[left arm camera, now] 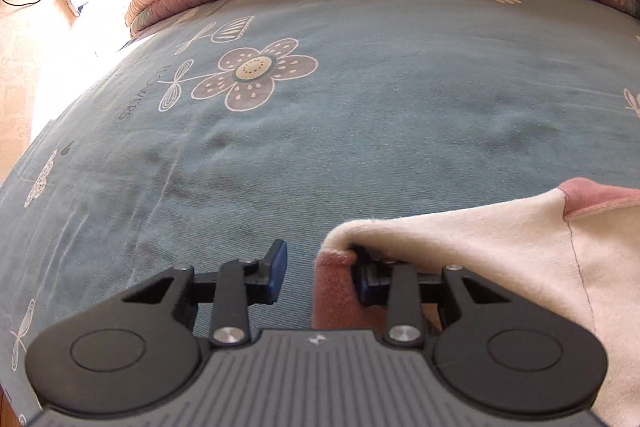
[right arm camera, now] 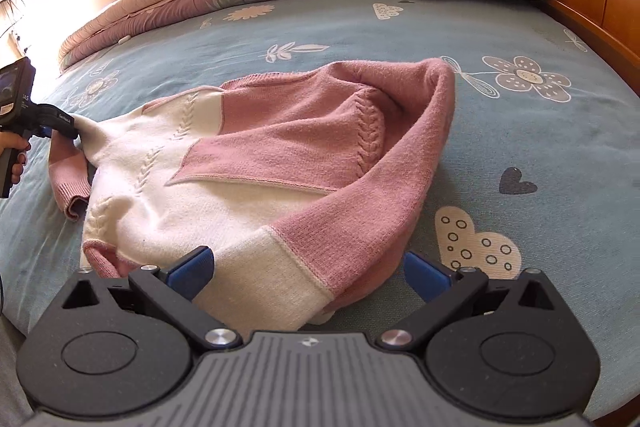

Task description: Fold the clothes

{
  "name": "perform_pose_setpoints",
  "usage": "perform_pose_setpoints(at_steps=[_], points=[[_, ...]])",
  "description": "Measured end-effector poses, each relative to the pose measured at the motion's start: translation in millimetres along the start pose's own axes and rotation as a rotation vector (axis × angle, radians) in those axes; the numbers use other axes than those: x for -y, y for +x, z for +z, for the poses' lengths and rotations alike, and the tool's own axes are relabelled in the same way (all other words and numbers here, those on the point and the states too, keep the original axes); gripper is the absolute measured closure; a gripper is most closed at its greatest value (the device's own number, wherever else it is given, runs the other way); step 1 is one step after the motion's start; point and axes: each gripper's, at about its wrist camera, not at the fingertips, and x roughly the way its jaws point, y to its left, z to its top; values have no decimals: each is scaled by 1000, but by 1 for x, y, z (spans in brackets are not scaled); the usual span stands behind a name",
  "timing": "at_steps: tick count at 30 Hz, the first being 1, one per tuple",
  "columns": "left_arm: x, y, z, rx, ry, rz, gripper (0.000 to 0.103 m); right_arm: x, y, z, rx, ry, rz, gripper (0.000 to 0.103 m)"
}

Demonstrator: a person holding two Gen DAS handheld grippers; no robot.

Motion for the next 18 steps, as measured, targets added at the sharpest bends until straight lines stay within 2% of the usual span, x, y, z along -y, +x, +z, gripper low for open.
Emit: perform_pose_setpoints(at_steps=[2,8,11,15,18], points=[[-6,10,4,-29,-17,-8,65,0,1,1,-1,1,-3,0],[2,6,0,-26,12,-11,63,-4,-2,0,-1,-9,-4,0],[6,-10,-8,-13,78,-48,63,-7,-7,-1,9,-17,2,0],[4,-36,-22,-11,123,-128,43,-10,-8,-3,13,-15,20,0],[6,-55,-36,-2,165,-176,36,-16,-10,-5,13,-22,41,0]])
